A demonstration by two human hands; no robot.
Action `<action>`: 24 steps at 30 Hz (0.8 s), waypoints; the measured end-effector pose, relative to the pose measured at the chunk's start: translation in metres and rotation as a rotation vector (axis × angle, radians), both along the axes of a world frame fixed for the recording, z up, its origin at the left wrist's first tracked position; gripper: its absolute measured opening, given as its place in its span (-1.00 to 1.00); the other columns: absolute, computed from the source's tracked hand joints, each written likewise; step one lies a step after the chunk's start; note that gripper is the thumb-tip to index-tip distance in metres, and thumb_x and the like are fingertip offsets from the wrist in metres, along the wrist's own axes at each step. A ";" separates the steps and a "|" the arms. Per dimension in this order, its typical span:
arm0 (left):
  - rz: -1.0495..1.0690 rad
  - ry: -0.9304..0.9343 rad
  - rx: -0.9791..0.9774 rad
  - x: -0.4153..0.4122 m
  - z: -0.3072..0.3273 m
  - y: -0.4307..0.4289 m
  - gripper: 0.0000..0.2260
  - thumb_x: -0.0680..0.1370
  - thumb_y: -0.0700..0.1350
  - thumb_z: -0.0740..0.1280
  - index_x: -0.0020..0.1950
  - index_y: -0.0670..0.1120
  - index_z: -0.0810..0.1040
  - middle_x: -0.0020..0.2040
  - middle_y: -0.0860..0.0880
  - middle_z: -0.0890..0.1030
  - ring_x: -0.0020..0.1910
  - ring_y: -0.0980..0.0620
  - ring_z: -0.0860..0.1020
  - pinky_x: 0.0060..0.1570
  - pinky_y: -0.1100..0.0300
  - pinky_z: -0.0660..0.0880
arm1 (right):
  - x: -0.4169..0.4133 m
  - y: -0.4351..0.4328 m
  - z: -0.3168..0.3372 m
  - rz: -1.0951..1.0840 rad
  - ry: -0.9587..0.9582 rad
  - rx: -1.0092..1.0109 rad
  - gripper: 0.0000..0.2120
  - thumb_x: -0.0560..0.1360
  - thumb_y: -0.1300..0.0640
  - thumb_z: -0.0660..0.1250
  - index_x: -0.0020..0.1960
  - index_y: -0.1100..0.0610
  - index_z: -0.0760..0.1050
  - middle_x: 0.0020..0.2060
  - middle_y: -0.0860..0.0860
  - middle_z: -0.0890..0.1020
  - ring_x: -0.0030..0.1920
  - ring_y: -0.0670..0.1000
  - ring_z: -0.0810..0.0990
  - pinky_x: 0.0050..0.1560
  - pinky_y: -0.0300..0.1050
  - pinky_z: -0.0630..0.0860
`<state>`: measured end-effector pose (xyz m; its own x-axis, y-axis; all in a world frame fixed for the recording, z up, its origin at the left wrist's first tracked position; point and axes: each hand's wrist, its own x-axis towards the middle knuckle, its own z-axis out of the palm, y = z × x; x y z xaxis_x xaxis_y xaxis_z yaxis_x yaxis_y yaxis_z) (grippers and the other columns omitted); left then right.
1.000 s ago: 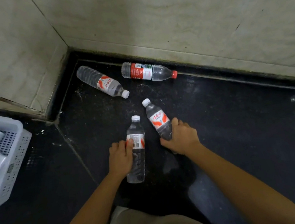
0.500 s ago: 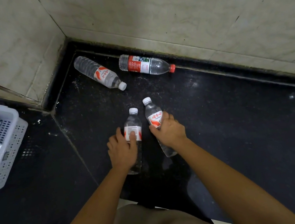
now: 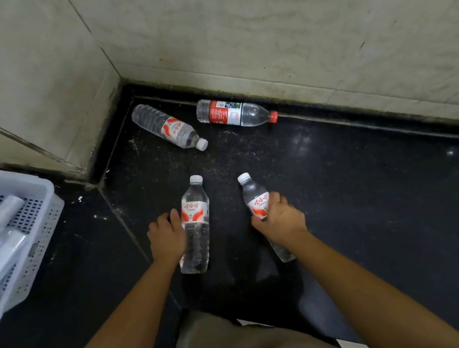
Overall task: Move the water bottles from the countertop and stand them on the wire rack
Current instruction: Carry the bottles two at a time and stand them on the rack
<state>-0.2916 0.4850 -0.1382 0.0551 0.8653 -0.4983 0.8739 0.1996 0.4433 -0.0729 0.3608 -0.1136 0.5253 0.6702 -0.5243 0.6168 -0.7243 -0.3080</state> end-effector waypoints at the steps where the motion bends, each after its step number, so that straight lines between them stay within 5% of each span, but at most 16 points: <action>1: -0.028 -0.037 -0.015 0.003 0.003 0.001 -0.50 0.71 0.13 0.02 0.51 -0.16 0.38 0.45 -0.28 0.38 0.44 -0.28 0.31 0.42 -0.10 0.22 | -0.001 0.001 0.001 -0.006 0.001 -0.010 -0.41 0.52 -0.19 0.33 0.37 0.14 0.24 0.23 0.11 0.51 0.17 0.16 0.57 0.00 -0.01 0.44; 7: -0.235 -0.015 -0.119 0.021 0.005 0.006 -0.29 0.49 0.41 0.29 0.37 -0.14 0.48 0.30 -0.17 0.41 0.28 -0.23 0.50 0.26 -0.03 0.43 | -0.013 -0.018 0.010 -0.203 -0.002 0.020 -0.44 0.56 -0.23 0.30 0.35 0.11 0.26 0.16 0.08 0.62 0.10 0.15 0.64 -0.03 -0.02 0.46; 12: -0.180 -0.039 -0.136 0.024 0.005 0.010 -0.36 0.37 0.25 0.50 0.25 -0.15 0.47 0.19 -0.19 0.57 0.12 -0.23 0.59 0.05 0.02 0.51 | -0.026 -0.060 0.024 -0.407 0.023 0.204 -0.39 0.54 -0.20 0.36 0.43 0.06 0.22 0.15 0.05 0.64 0.08 0.15 0.65 -0.04 -0.04 0.49; 16: -0.163 -0.231 -0.175 0.044 0.019 -0.004 -0.54 0.36 0.08 0.54 0.12 -0.05 0.46 0.00 -0.06 0.64 -0.03 -0.14 0.61 -0.03 0.03 0.53 | -0.028 -0.099 0.044 -0.543 0.087 0.405 -0.31 0.53 -0.09 0.44 0.53 -0.04 0.17 0.22 -0.02 0.60 0.15 0.05 0.62 0.13 -0.02 0.57; 20: -0.338 -0.524 -0.246 0.086 0.052 -0.038 -0.51 0.26 0.01 0.62 0.05 0.08 0.42 -0.04 0.04 0.66 -0.03 -0.04 0.66 0.06 -0.08 0.61 | -0.027 -0.141 0.067 -0.710 0.072 0.598 -0.29 0.51 -0.02 0.48 0.54 -0.10 0.19 0.22 -0.12 0.58 0.20 -0.02 0.59 0.25 -0.03 0.54; 24: -0.582 -0.694 -0.157 0.141 0.110 -0.089 -0.43 0.16 0.16 0.62 0.09 0.12 0.50 -0.04 0.13 0.69 -0.04 0.07 0.67 0.03 0.02 0.61 | -0.018 -0.194 0.101 -0.840 -0.032 0.753 -0.30 0.50 -0.09 0.48 0.53 -0.15 0.22 0.17 -0.25 0.57 0.17 -0.11 0.59 0.23 -0.11 0.53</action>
